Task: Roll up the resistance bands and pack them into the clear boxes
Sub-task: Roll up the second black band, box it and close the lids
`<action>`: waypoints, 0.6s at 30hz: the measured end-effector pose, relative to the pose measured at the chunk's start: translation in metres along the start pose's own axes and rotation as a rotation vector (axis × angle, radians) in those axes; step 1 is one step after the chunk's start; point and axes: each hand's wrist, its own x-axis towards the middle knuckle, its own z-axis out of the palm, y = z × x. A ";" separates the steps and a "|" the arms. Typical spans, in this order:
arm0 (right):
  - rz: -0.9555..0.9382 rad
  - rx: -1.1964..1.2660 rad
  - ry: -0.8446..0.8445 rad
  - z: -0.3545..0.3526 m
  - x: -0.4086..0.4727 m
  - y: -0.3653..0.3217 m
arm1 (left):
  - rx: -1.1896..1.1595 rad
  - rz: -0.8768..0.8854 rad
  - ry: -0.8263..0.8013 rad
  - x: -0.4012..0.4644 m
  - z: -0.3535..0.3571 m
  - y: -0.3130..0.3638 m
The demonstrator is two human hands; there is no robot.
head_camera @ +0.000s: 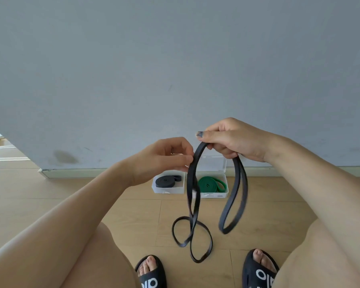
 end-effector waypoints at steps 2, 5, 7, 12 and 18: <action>0.012 0.008 0.001 -0.001 -0.001 0.001 | 0.058 -0.005 -0.012 0.000 0.000 -0.001; 0.017 0.070 0.018 -0.002 -0.002 0.003 | 0.094 -0.009 -0.035 0.001 0.002 0.000; 0.013 0.108 0.036 -0.003 -0.003 0.002 | 0.127 0.004 -0.053 0.001 0.004 0.001; 0.052 0.063 0.078 -0.009 -0.004 0.006 | 0.111 0.049 -0.025 0.001 0.003 0.002; 0.041 -0.110 0.002 -0.009 -0.007 0.005 | 0.021 0.065 0.088 0.003 -0.001 0.000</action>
